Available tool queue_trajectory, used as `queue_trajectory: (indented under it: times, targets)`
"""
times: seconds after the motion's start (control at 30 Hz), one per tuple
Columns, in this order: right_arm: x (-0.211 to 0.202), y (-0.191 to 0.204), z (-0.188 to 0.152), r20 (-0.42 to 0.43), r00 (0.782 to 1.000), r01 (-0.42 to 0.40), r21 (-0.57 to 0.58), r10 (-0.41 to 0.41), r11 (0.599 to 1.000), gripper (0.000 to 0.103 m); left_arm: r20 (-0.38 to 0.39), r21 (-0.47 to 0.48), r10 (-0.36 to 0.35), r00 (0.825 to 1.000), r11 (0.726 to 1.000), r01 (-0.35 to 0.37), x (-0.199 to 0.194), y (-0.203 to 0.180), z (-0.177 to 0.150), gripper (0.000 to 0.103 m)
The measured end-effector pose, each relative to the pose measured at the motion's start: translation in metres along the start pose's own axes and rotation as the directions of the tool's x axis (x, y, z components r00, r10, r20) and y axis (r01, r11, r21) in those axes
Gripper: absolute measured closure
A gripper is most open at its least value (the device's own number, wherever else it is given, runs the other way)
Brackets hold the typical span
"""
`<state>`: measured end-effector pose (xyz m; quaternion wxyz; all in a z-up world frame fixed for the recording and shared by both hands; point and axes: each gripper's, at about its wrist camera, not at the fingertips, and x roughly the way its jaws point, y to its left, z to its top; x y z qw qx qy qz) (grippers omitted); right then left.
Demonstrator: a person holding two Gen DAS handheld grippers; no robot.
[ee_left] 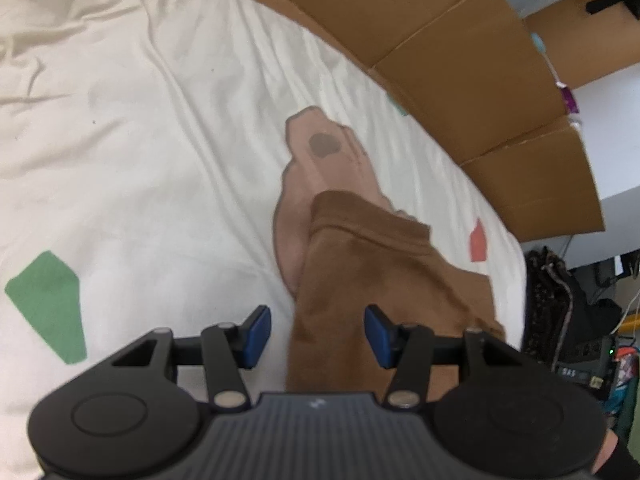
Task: Fold clothes
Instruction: 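Open both tools and move them to the end of the folded shirt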
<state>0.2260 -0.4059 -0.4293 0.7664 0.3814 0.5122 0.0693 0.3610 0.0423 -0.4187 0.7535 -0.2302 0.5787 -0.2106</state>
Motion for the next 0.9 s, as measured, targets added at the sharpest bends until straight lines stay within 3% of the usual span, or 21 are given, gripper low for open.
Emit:
queue_trajectory:
  times: [0.17,0.23,0.27,0.33,0.37,0.43,0.53,0.67,0.9]
  targets:
    - [0.005,-0.008,0.017,-0.019,1.0,-0.015,0.0,0.015,1.0,0.038,-0.013,-0.025,-0.035,0.999,0.999,0.035,0.008,0.006,0.002,0.052]
    - [0.007,-0.012,0.024,-0.026,0.999,-0.021,-0.001,0.021,1.0,0.039,-0.013,-0.044,-0.059,0.998,0.997,0.059,0.009,0.007,0.005,0.061]
    - [0.008,-0.012,0.027,-0.029,0.999,-0.021,-0.003,0.021,1.0,0.042,-0.011,-0.056,-0.075,0.997,0.996,0.074,0.01,0.008,0.006,0.069]
    - [0.008,-0.008,0.029,-0.033,0.999,-0.017,-0.011,0.017,1.0,0.06,0.004,-0.086,-0.115,0.993,0.99,0.115,0.012,0.009,0.008,0.074]
    - [0.009,-0.006,0.03,-0.035,0.999,-0.015,-0.015,0.015,1.0,0.069,0.006,-0.078,-0.11,0.994,0.991,0.11,0.012,0.007,0.008,0.083]
    - [0.008,-0.002,0.032,-0.034,0.999,-0.016,-0.023,0.016,1.0,0.071,0.02,-0.064,-0.113,0.993,0.991,0.114,0.01,0.004,0.01,0.09]
    - [-0.001,0.001,0.031,-0.017,0.999,-0.037,-0.033,0.037,0.999,0.07,0.043,-0.058,-0.147,0.988,0.987,0.15,0.004,0.002,0.011,0.089]
    - [0.0,-0.004,0.031,-0.022,1.0,-0.021,-0.03,0.02,0.999,0.055,0.025,-0.033,-0.101,0.995,0.994,0.102,0.005,0.004,0.01,0.064]
    - [0.011,-0.013,0.031,-0.057,0.998,-0.033,-0.023,0.032,0.999,0.048,-0.011,-0.053,-0.121,0.993,0.991,0.121,0.015,0.017,0.008,0.061]
